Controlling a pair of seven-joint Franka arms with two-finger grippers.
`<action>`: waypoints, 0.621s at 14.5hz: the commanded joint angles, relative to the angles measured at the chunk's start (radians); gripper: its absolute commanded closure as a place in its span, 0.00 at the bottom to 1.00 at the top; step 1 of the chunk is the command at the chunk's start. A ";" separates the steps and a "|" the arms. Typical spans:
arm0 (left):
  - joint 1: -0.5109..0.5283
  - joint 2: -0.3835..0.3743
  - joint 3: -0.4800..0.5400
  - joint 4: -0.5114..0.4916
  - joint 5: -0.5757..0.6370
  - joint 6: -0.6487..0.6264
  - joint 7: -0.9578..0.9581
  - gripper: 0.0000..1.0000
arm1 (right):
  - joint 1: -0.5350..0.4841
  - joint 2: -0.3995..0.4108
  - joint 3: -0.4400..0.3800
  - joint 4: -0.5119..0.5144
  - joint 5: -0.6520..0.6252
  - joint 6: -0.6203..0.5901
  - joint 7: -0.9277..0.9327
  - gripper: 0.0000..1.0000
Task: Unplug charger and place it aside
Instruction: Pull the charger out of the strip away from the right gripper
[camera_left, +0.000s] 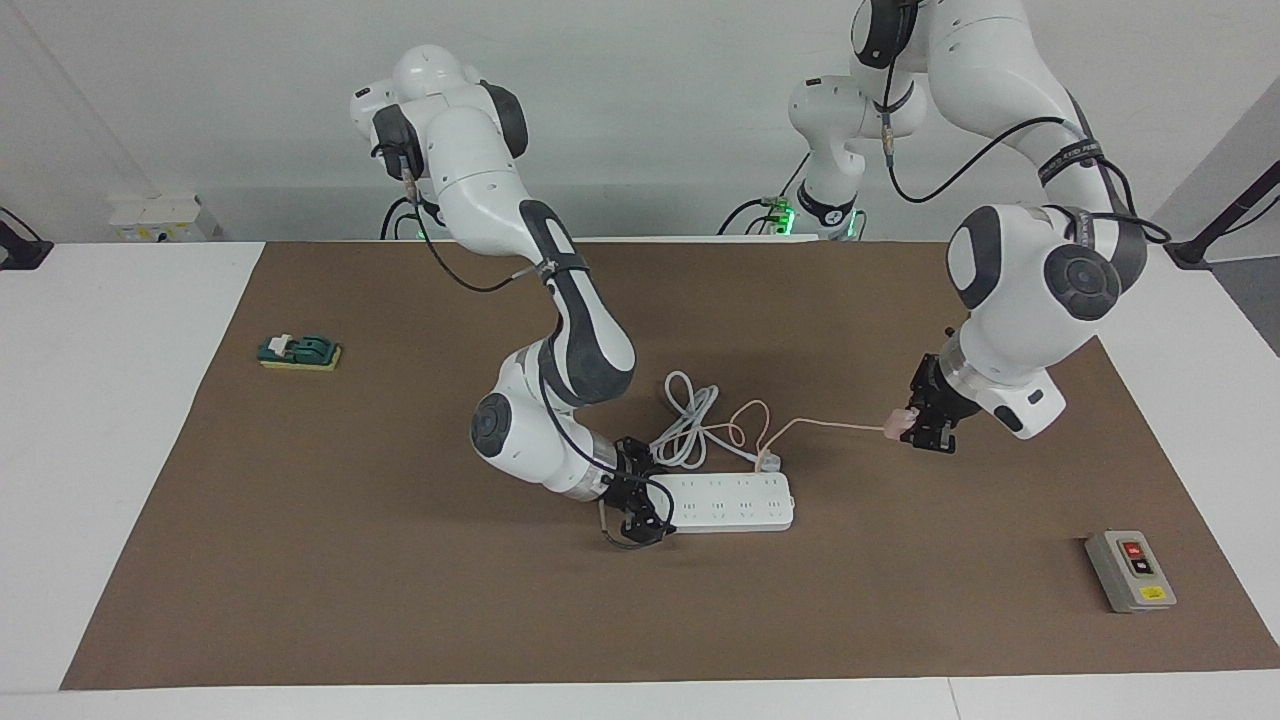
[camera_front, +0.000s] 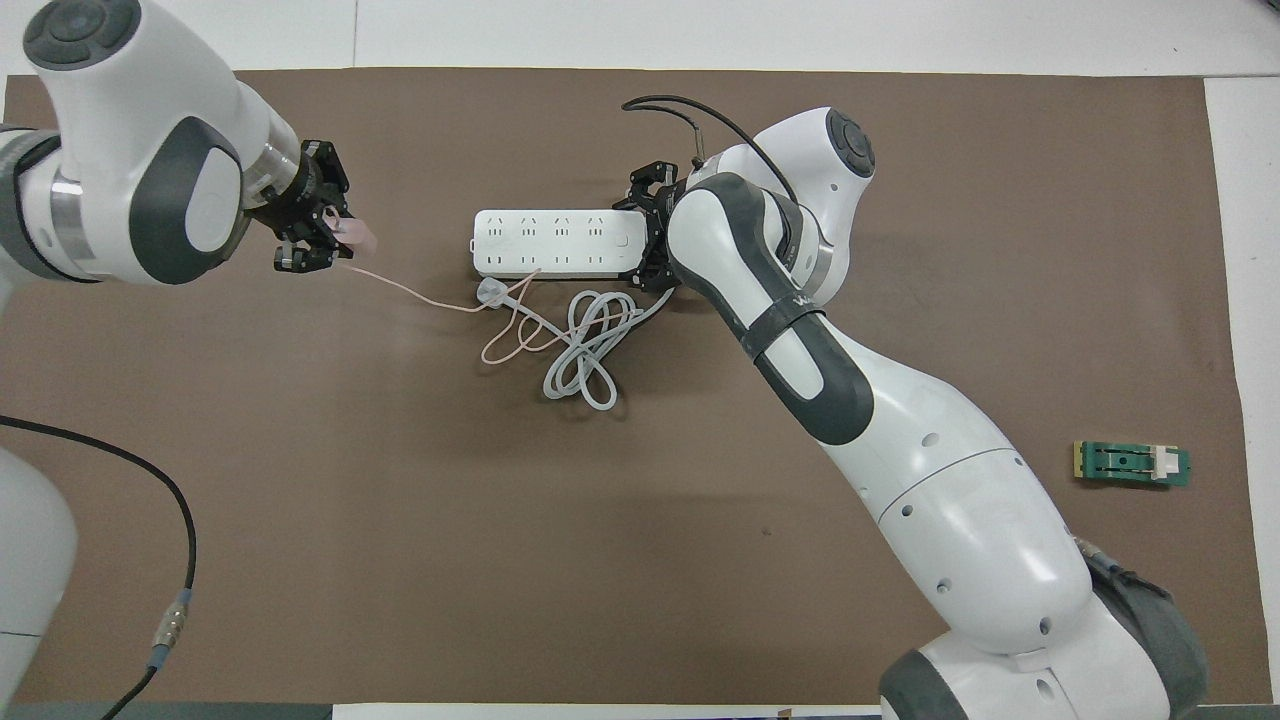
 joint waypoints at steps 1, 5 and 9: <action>0.075 -0.046 -0.005 -0.030 -0.001 -0.057 0.157 1.00 | -0.010 -0.024 0.002 0.017 -0.011 -0.002 -0.003 0.00; 0.184 -0.077 -0.004 -0.087 -0.002 -0.062 0.398 1.00 | -0.027 -0.117 -0.007 -0.021 -0.014 -0.066 0.049 0.00; 0.225 -0.132 0.001 -0.228 0.002 0.034 0.598 1.00 | -0.047 -0.225 -0.053 -0.040 -0.042 -0.221 0.051 0.00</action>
